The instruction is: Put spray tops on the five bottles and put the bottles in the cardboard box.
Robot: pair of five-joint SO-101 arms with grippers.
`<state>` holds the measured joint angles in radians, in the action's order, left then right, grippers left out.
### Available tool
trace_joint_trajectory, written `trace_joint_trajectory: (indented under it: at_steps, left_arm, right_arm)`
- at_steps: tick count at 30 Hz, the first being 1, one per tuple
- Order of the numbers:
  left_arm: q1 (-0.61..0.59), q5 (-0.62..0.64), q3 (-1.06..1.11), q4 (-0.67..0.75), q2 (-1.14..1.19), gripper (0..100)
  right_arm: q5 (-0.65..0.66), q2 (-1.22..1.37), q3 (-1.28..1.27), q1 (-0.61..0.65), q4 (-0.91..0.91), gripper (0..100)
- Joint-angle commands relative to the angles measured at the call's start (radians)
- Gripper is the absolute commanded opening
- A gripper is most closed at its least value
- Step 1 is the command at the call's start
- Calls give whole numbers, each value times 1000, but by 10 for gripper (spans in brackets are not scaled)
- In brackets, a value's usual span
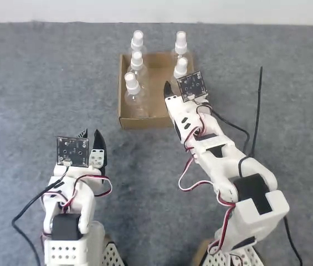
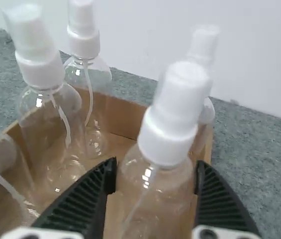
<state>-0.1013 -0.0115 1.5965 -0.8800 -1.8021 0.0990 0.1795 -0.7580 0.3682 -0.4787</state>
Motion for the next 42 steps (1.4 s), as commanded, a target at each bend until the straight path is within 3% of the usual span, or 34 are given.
trace_joint_trajectory:
  at_steps: [1, 20, 26, 42]
  left_arm:
    - [2, -8, -10, 37, -17, 77]
    - [3, -8, -10, 37, -17, 77]
    - [5, -8, -10, 37, -17, 77]
    - [5, -8, -10, 37, -17, 77]
  right_arm:
    - [0, -13, -2, -19, -7, 200]
    - [2, -15, -2, -16, -7, 204]
    - [0, -15, -5, -12, -5, 299]
    - [-2, -97, -68, -8, -5, 297]
